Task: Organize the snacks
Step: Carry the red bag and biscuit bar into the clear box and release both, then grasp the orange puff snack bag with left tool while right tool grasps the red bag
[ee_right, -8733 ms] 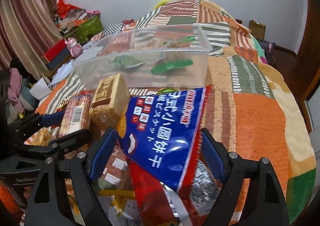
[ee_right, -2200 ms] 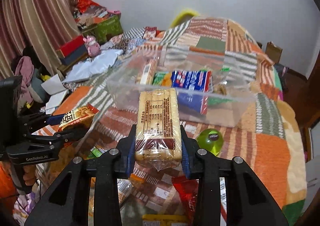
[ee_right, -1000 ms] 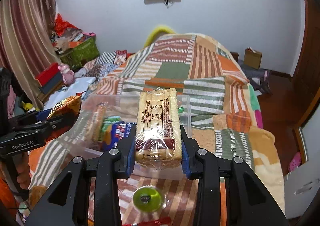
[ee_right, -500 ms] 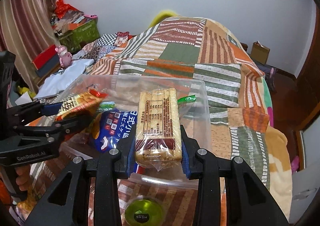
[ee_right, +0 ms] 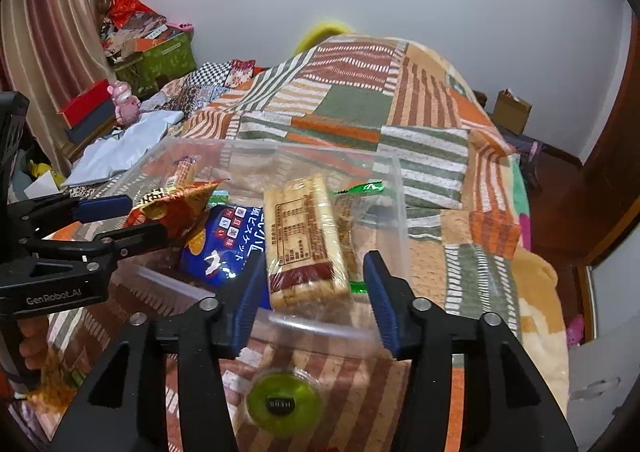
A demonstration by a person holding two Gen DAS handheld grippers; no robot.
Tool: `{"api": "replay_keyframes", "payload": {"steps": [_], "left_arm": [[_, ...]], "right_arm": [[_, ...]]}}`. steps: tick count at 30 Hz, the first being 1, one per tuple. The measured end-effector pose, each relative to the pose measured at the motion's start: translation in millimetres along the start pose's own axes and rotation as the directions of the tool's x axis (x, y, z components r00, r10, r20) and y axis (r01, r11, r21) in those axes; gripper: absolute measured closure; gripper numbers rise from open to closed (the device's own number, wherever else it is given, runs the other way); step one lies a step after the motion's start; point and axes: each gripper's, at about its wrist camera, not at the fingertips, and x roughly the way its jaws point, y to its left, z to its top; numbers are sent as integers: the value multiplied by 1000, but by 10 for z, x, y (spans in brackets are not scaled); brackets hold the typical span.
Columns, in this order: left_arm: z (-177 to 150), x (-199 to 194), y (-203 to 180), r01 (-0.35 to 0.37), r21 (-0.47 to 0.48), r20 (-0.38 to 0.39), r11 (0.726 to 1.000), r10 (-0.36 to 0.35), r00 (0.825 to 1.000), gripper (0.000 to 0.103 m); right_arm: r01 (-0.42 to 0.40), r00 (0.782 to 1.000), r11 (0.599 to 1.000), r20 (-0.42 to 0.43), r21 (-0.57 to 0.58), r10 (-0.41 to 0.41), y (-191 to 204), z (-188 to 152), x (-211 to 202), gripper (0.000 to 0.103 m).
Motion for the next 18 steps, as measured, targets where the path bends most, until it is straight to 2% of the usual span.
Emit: {"api": "replay_keyframes", "payload": {"steps": [10, 14, 18], "left_arm": [[-95, -540, -73, 12, 1, 54, 1000, -12, 998, 34], [-210, -751, -142, 19, 4, 70, 1000, -20, 997, 27], [-392, -877, -241, 17, 31, 67, 999, -20, 998, 23]], "right_arm": [[-5, 998, 1000, 58, 21, 4, 6, -105, -445, 47], [-6, 997, 999, 79, 32, 3, 7, -238, -637, 37], [-15, 997, 999, 76, 37, 12, 22, -400, -753, 36]]}}
